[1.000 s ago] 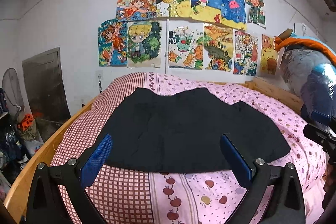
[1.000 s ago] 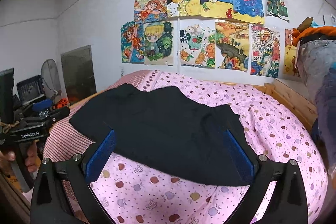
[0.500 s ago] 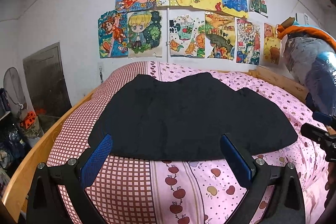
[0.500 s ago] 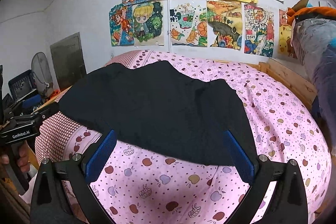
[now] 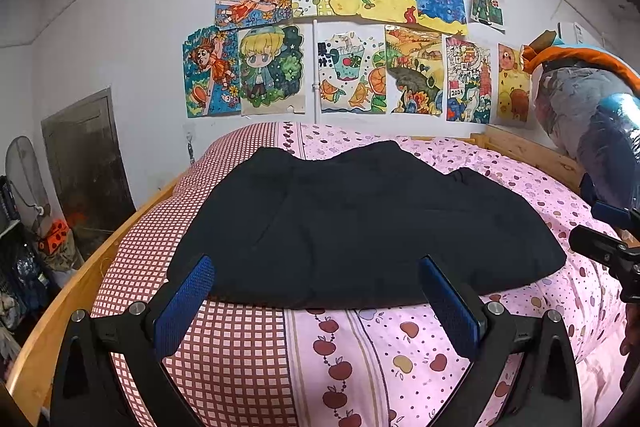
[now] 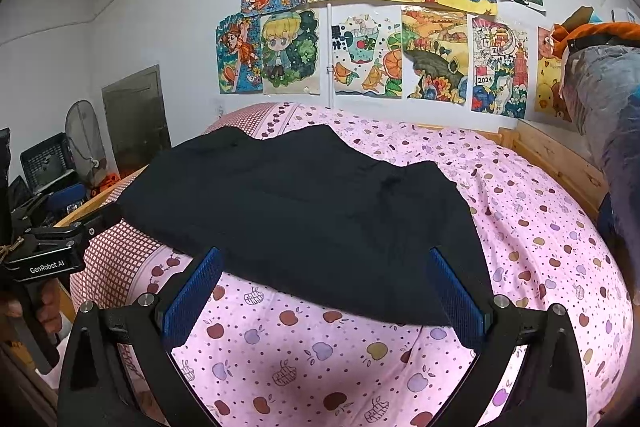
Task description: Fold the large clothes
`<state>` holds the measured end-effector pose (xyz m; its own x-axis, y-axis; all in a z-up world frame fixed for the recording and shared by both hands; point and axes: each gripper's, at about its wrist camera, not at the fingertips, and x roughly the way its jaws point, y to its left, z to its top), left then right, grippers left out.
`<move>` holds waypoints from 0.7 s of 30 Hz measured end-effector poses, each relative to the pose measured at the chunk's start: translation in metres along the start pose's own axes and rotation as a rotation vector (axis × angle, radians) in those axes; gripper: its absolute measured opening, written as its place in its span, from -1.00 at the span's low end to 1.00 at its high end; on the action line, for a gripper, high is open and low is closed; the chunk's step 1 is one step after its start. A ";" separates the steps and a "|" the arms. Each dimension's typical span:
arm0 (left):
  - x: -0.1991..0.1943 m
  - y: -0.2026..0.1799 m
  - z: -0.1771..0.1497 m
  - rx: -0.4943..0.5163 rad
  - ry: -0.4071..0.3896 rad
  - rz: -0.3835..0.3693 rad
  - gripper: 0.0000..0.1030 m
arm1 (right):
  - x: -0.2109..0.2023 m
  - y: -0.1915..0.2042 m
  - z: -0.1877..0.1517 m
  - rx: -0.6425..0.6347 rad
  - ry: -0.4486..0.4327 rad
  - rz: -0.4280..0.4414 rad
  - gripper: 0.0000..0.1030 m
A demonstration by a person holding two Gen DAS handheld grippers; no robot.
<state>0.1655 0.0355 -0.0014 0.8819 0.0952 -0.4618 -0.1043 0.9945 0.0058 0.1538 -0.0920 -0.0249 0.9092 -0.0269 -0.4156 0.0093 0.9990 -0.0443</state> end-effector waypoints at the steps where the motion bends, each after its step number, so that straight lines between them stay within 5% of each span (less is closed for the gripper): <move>1: 0.000 0.000 0.000 -0.001 0.001 -0.001 1.00 | 0.000 -0.001 0.001 0.000 0.000 0.001 0.94; 21: 0.001 0.002 0.000 -0.012 0.011 -0.004 1.00 | 0.001 0.000 0.001 0.000 0.000 0.001 0.94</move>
<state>0.1667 0.0372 -0.0016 0.8772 0.0910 -0.4714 -0.1068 0.9943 -0.0067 0.1550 -0.0916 -0.0246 0.9094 -0.0255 -0.4152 0.0079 0.9990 -0.0441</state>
